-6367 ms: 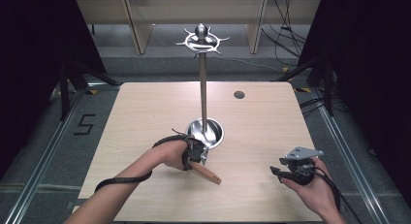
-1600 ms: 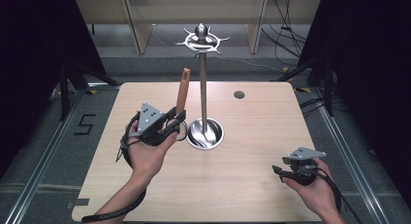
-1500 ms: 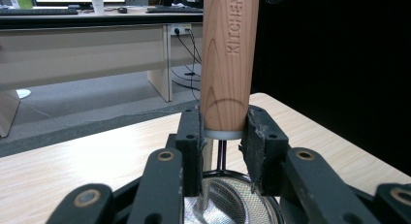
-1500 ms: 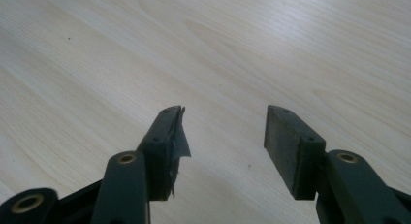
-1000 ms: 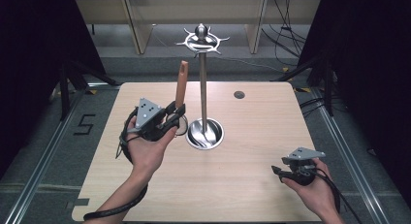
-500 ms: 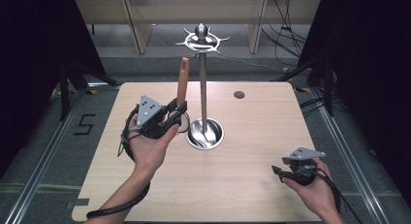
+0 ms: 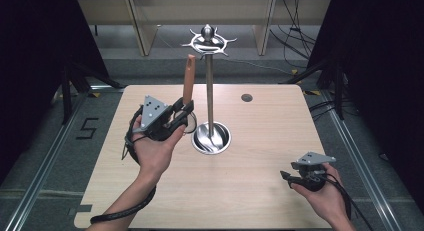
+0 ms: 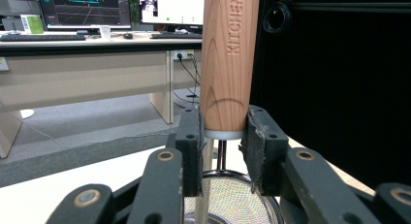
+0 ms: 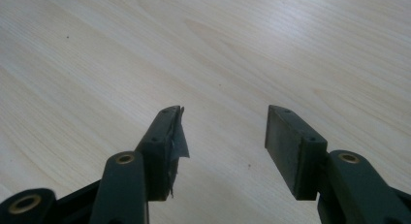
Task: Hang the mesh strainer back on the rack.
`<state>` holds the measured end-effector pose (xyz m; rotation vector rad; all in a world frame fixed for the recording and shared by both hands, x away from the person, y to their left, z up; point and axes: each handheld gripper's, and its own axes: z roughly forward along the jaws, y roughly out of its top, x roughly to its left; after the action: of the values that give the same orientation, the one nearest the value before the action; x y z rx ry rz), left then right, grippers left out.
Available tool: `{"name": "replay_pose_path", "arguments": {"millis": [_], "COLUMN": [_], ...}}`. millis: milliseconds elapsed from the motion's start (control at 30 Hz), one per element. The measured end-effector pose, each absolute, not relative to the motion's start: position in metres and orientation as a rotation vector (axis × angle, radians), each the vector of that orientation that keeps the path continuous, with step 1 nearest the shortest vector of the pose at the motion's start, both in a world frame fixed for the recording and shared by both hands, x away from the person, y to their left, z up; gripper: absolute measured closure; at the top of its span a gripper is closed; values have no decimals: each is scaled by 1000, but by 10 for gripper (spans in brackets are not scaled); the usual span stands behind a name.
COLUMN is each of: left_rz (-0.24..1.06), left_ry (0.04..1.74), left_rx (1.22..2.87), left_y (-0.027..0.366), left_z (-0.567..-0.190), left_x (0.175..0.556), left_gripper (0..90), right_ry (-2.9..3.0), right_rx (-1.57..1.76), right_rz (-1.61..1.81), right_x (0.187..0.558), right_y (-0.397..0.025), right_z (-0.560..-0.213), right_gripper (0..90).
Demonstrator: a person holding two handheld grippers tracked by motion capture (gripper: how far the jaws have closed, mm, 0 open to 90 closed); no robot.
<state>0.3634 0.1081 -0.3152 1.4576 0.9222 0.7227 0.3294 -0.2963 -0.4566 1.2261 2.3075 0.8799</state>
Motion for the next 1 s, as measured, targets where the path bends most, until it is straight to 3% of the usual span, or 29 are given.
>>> {"name": "replay_pose_path", "arguments": {"millis": [1000], "left_rz": [742], "left_ry": [918], "left_rx": [1464], "left_y": [97], "left_z": [-311], "left_x": [366], "left_gripper": [694], "right_ry": [2304], "right_rx": [1222], "right_rz": [880], "right_x": [330], "right_y": [-296], "right_z": [-456], "right_gripper": [477]}}
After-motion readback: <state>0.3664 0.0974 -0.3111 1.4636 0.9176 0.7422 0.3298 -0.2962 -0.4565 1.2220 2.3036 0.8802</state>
